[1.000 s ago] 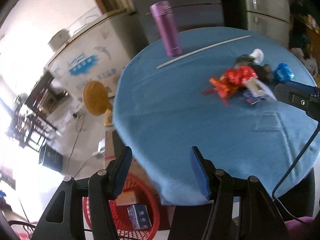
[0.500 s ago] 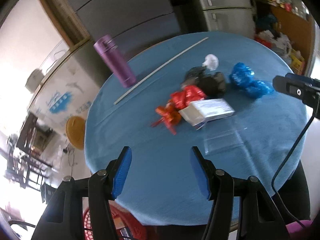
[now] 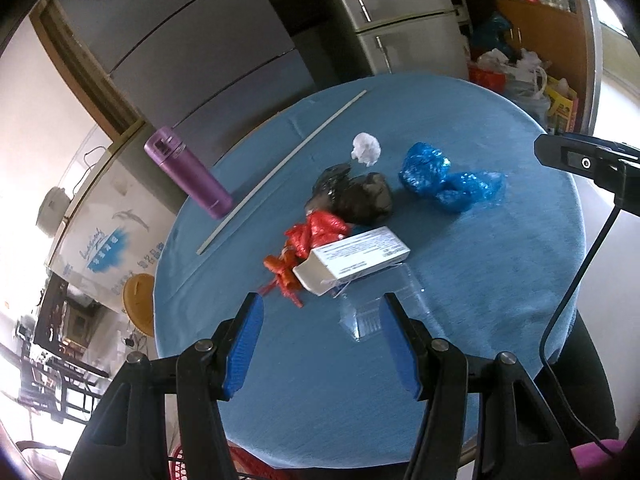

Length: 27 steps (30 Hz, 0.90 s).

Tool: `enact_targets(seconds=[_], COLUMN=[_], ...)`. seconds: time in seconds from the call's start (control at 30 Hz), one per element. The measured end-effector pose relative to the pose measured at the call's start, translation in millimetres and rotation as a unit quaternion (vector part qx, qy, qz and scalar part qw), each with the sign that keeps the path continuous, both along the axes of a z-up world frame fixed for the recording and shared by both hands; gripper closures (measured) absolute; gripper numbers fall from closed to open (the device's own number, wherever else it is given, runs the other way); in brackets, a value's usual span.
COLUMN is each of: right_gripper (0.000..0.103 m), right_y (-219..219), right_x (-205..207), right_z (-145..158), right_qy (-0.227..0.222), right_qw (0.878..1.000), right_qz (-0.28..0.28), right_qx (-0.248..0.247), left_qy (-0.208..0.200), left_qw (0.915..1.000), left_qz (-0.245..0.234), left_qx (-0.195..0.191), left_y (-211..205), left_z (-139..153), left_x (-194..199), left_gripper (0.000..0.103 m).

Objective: Collect trash
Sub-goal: 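Return both tools to the table over the remaining trash, then grasp the white paper box with left tool while right tool grasps the blue bag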

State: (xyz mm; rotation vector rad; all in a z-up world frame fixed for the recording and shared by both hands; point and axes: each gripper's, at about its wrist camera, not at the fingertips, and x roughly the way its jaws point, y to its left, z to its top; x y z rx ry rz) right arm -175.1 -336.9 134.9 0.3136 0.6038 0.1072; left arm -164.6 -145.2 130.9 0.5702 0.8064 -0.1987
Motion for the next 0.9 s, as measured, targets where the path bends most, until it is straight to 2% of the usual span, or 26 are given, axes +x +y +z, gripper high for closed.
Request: enact_targets(seconds=[0.33, 0.47, 0.6, 0.73, 0.83, 0.9], right_gripper=[0.035, 0.035, 0.035, 0.035, 0.035, 0.035], right_y=[-9, -14, -20, -14, -5, -3], right_x=[-4, 2, 15, 31, 42, 53], right_z=[-2, -10, -26, -46, -59, -68], right_qy=[0.003, 0.017, 0.049, 0.084, 0.102, 0.117], right_qw=[1.0, 1.0, 0.998, 0.995, 0.993, 0.99], right_qz=[-0.011, -0.015, -0.015, 0.01, 0.018, 0.021], right_qx=[0.004, 0.008, 0.024, 0.053, 0.06, 0.072], left_qy=[0.006, 0.035, 0.077, 0.116, 0.14, 0.159], left_qw=[0.9999, 0.9991, 0.9948, 0.983, 0.9717, 0.9637], left_qz=[-0.009, -0.003, 0.04, 0.114, 0.152, 0.159], left_qx=[0.0, -0.025, -0.053, -0.086, -0.114, -0.143], left_y=[-7, 3, 35, 88, 115, 124], left_z=[1, -5, -17, -32, -41, -44], left_x=[-3, 4, 19, 38, 46, 51], left_gripper=[0.042, 0.035, 0.035, 0.035, 0.035, 0.035])
